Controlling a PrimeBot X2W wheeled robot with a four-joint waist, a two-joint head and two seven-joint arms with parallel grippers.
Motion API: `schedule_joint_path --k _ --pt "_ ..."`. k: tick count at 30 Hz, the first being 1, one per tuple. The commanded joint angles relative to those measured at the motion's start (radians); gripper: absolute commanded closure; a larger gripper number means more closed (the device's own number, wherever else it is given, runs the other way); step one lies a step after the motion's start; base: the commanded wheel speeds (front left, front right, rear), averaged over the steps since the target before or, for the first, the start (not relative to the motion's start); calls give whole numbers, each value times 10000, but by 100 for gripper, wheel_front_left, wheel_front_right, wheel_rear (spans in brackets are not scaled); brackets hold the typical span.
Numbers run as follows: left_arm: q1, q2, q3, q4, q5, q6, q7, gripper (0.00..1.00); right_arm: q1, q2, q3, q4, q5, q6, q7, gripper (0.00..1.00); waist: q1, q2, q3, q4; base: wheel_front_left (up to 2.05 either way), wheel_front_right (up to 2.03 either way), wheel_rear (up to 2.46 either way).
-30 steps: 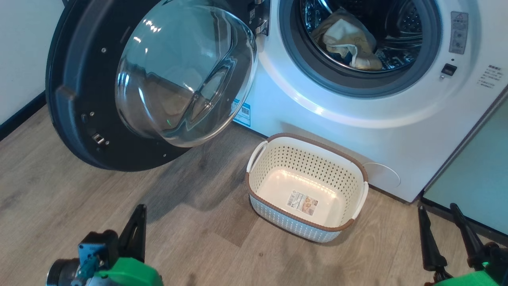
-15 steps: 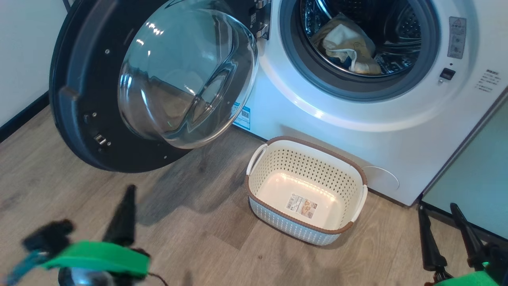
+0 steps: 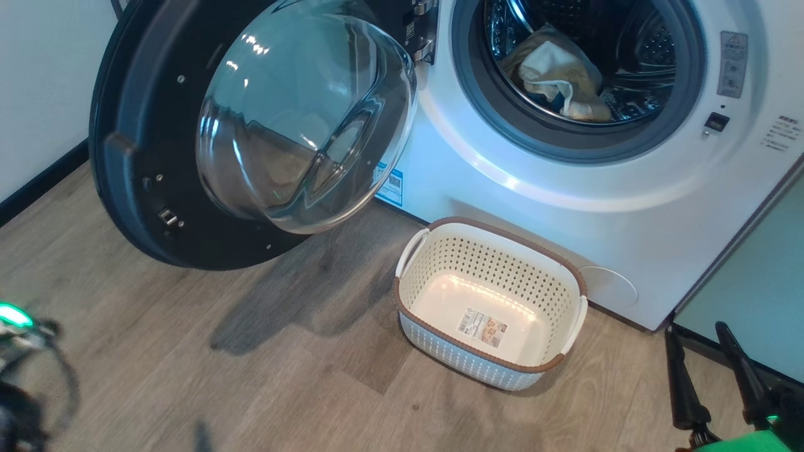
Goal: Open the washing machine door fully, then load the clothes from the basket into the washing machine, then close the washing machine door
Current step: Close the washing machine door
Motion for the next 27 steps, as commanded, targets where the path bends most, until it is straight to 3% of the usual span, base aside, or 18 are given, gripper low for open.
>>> schedule_joint_path --k 1,9,14,17,27 --pt "-823 589 728 -463 -272 -2 142 100 -106 -141 137 -365 72 -29 -105 0 1 -1 23 28 0 0 0" --pt "-2995 2663 2212 558 -1749 810 836 100 -159 -141 99 -525 -35 -29 -10 0 1 -1 210 96 0 0 0" --pt "-4162 4146 2464 2735 -2659 1476 1811 100 -296 -141 179 -601 -156 -29 60 0 1 -1 388 -83 0 0 0" --pt "-4703 5058 2127 4585 -3141 1933 2826 100 -384 -141 199 -638 -234 -29 110 0 1 -1 570 -258 0 0 0" --pt "-5539 6054 1096 7500 -3773 2478 4835 100 -540 -141 143 -962 -537 -29 313 0 1 -1 980 -781 0 0 0"
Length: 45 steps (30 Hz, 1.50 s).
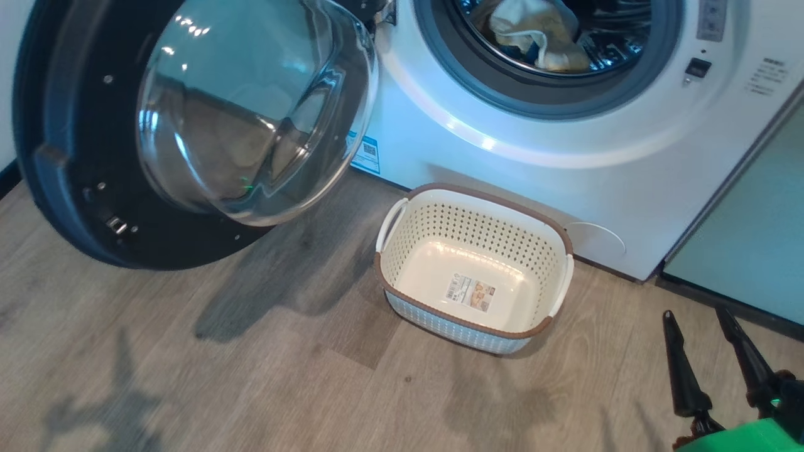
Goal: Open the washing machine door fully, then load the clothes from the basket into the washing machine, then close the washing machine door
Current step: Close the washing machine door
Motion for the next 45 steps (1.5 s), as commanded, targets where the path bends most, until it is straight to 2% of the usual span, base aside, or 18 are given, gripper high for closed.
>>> schedule_joint_path --k 1,6,20,29,45 --pt "-601 871 177 -31 -3 3 274 100 -433 -146 152 -390 -97 -29 47 0 -1 0 112 -126 0 0 0" --pt "-741 1018 -350 462 157 21 756 100 -446 -146 187 -507 -158 -29 137 0 -1 0 271 -316 0 0 0" --pt "-1322 524 -1519 1047 542 -420 1316 100 -650 -146 318 -754 -302 -29 272 0 -1 0 862 -645 0 0 0" --pt "-1608 322 -1896 1482 678 -939 1705 100 -769 -146 322 -783 -340 -29 289 0 -1 0 1145 -777 0 0 0" --pt "-1648 181 -2165 1513 599 -1439 2566 100 -927 -146 343 -654 -278 -29 246 0 -1 0 1235 -717 0 0 0"
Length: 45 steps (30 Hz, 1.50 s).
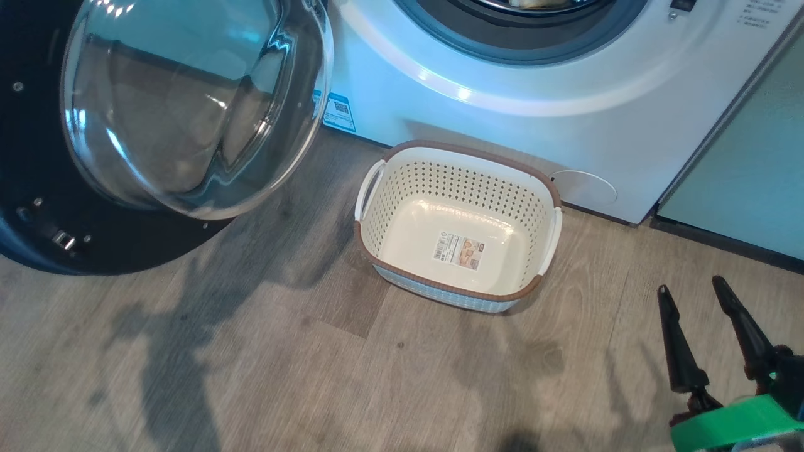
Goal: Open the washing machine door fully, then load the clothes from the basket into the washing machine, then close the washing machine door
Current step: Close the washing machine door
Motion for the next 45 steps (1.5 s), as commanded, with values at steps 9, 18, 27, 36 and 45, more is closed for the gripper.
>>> schedule_joint_path --k 9,18,27,36,45 --pt "-213 344 124 -1002 -157 -443 794 100 -553 -146 242 -279 6 -29 -149 0 0 0 151 109 0 0 0" --pt "90 50 -128 -2126 -239 -759 1293 100 -660 -146 217 -310 -3 -29 -242 0 0 0 223 97 0 0 0" --pt "486 -277 -493 -3563 -338 -935 1837 100 -764 -146 240 -248 46 -29 -317 0 0 0 301 -131 0 0 0" --pt "494 -831 -847 -4351 -482 -939 1986 100 -902 -146 301 -121 209 -29 -454 0 0 0 313 -680 0 0 0" --pt "374 -1197 -1250 -4733 -428 -930 2127 100 -950 -146 438 94 411 -29 -600 0 0 0 196 -1446 0 0 0"
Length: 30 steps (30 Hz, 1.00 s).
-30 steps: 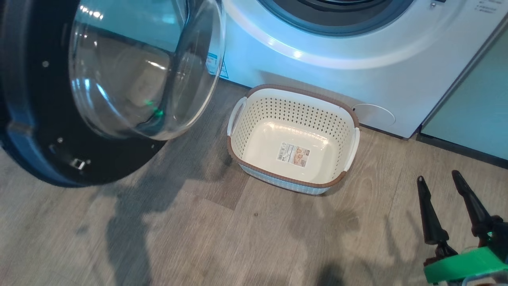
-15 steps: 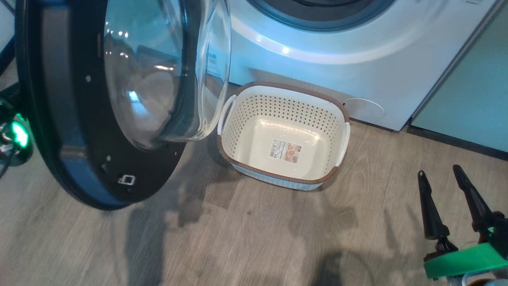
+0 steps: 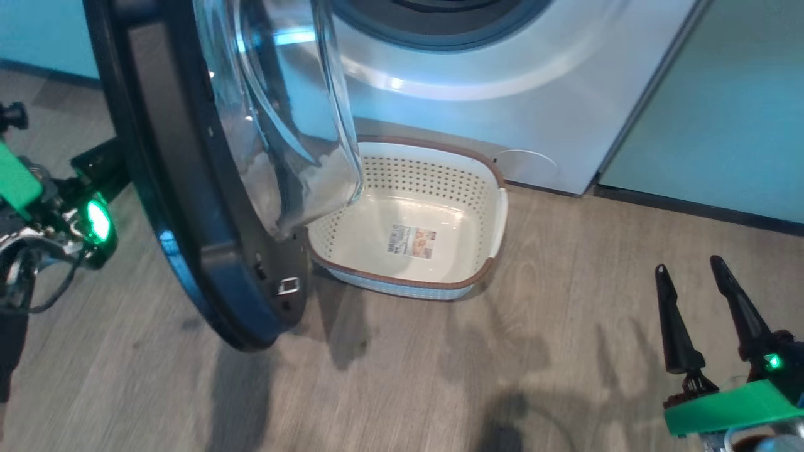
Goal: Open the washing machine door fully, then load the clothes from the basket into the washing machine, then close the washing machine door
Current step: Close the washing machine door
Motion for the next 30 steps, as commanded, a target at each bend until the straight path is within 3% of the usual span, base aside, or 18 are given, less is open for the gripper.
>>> schedule_joint_path --k 1,13,30 --pt "-445 438 385 -326 3 -55 68 100 -372 -142 270 -242 124 -29 -128 0 0 0 -22 -245 0 0 0" --pt "-933 35 242 178 275 -52 -292 100 -498 -142 415 -27 417 -29 -207 0 0 0 9 -1630 0 0 0" --pt "-2409 -818 144 1785 1145 -320 -1588 100 -804 -142 548 -128 746 -29 -215 0 0 0 269 -2940 0 0 0"
